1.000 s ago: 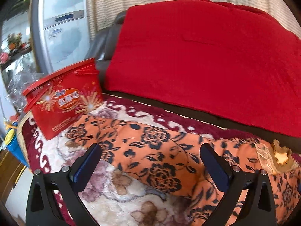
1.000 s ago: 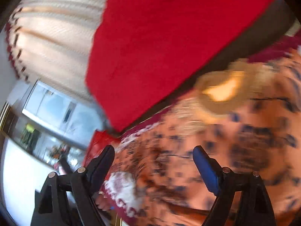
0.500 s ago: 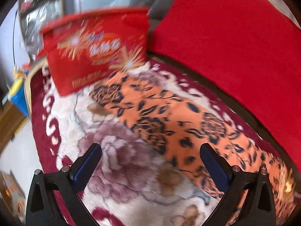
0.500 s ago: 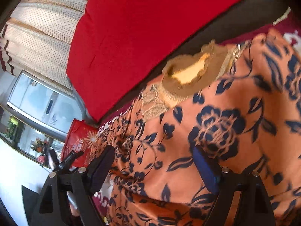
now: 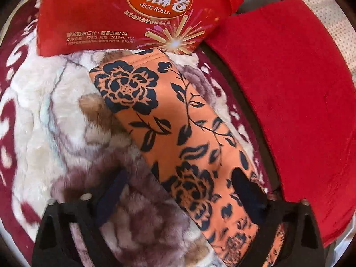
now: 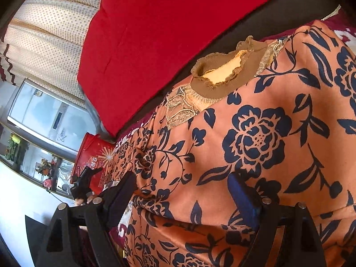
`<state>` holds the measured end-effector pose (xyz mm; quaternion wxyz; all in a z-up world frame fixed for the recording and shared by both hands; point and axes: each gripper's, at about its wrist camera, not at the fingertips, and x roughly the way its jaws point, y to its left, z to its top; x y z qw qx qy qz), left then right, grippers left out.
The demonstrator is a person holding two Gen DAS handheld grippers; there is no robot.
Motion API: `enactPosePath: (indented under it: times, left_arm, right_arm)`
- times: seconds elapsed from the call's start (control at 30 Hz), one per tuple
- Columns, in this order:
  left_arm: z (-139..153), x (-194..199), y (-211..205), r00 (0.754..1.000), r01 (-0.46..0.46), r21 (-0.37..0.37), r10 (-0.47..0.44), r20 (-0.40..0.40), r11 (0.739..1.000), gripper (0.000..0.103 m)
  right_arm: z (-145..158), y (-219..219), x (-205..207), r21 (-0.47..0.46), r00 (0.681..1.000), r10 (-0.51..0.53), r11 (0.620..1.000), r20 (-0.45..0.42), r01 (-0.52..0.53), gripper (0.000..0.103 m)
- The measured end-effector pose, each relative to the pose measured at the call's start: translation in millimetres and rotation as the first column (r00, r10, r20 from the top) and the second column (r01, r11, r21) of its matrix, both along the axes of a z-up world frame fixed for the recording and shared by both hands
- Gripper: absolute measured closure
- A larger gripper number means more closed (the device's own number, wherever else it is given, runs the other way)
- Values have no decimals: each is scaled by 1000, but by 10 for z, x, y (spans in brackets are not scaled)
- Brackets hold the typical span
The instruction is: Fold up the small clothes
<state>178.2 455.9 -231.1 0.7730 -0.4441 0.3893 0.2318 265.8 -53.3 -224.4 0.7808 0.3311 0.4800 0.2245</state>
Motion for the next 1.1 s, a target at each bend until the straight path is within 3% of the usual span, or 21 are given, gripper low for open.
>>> enactPosePath:
  times: [0.07,0.2,0.27,0.37,0.43,0.5,0.57,0.6,0.67,0.73,0.83,0.87,0.9,0.97,1.03,1.1]
  left_arm:
    - [7,25,26,1000,-3,32,2,7,999,30]
    - [-35,81,129,999,3,31,-4,32,1000,80]
    - [-36,87,151,999,-5,39,3,37,999,96]
    - [161,96,29,993,22,78,-31,114,997,97]
    - [442,162,-239,984,85,187,-112,138,979,97]
    - [770,239,-697,955,187,312,-246,163,932,97]
    - [953,298,-1117,917,275,383,-360,170,882,97]
    - [1061,334,-1480,876,344,436,-452,170,831,97]
    - [1149,379,-1973,809,435,484,-566,160,759,97]
    - [1174,403,-2575,711,547,510,-690,137,664,97]
    - [1062,368,-3483,536,705,509,-841,73,494,97]
    - [1001,337,-3751,467,755,499,-883,48,426,97]
    - [917,293,-4055,372,814,476,-928,14,333,97]
    - [829,253,-4275,290,865,431,-957,-15,256,94]
    - [836,267,-4217,281,871,423,-960,-12,250,81]
    - [978,214,-3983,328,833,466,-945,18,298,43]
  right_arm:
    - [-16,-11,-2,6,1000,-4,1000,-2,4,17]
    - [-27,-33,1,21,1000,-9,1000,-5,9,17]
    - [-21,-31,3,19,1000,-10,1000,-2,10,17]
    - [-4,-49,5,21,1000,-16,1000,0,16,17]
    - [20,-84,-3,23,999,-33,999,6,33,17]
    - [45,-128,-4,25,998,-53,998,13,53,17]
    - [71,-187,-14,23,997,-76,997,21,76,17]
    - [91,-232,-22,20,995,-92,996,27,91,17]
    - [133,-348,-42,25,991,-128,992,38,127,17]
    - [173,-490,-77,38,985,-165,986,47,163,17]
    - [219,-685,-106,49,975,-215,976,46,213,17]
    - [231,-748,-111,59,973,-228,972,45,225,17]
    - [255,-807,-121,70,969,-241,969,44,238,17]
    - [303,-899,-129,82,962,-267,961,47,263,17]
    - [334,-957,-131,102,957,-286,955,50,280,17]
    - [355,-979,-126,114,956,-290,952,51,283,17]
